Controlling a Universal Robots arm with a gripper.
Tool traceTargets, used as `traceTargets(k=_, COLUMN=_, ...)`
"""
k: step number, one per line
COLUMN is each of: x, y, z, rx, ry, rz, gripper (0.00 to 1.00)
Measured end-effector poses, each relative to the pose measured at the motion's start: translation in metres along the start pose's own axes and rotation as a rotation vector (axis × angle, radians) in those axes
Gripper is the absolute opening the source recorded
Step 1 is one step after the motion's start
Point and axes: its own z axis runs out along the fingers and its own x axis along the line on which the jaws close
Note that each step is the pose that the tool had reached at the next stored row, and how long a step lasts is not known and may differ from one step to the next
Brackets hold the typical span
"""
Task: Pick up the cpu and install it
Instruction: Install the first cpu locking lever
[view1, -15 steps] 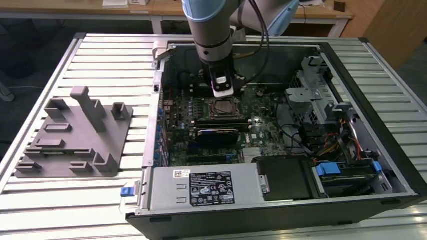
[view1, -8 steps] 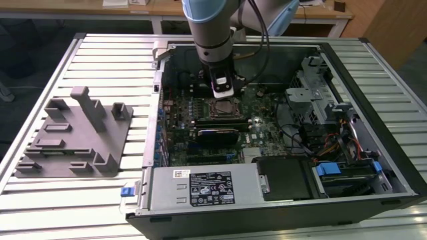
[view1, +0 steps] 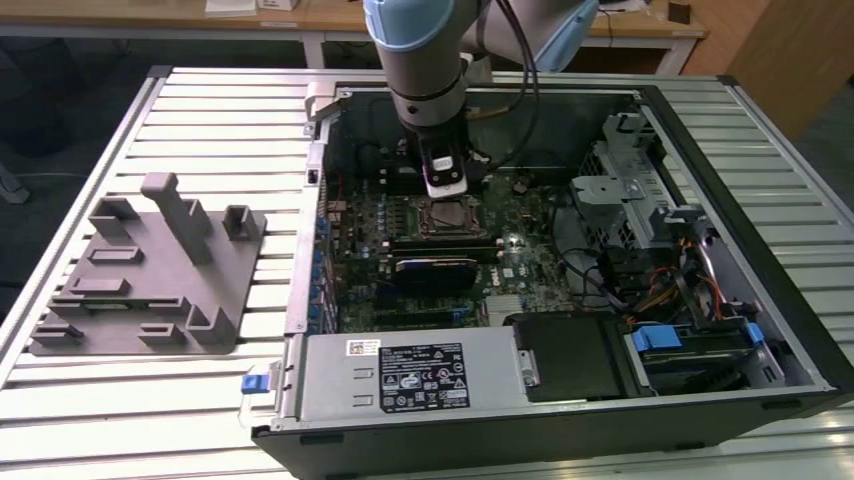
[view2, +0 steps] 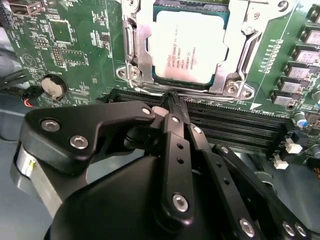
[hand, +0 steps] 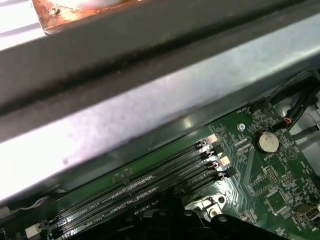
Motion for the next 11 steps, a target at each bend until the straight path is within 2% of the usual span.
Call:
traceTargets(k=6, x=-0.0007, y=0.0017, z=-0.0060, rx=0.0003, ry=0.0001, rz=0.000, gripper=0.11)
traceTargets(k=11, x=-0.0019, y=0.0051, z=-0.0174, rx=0.0002, ry=0.0000, rz=0.000, gripper=0.11)
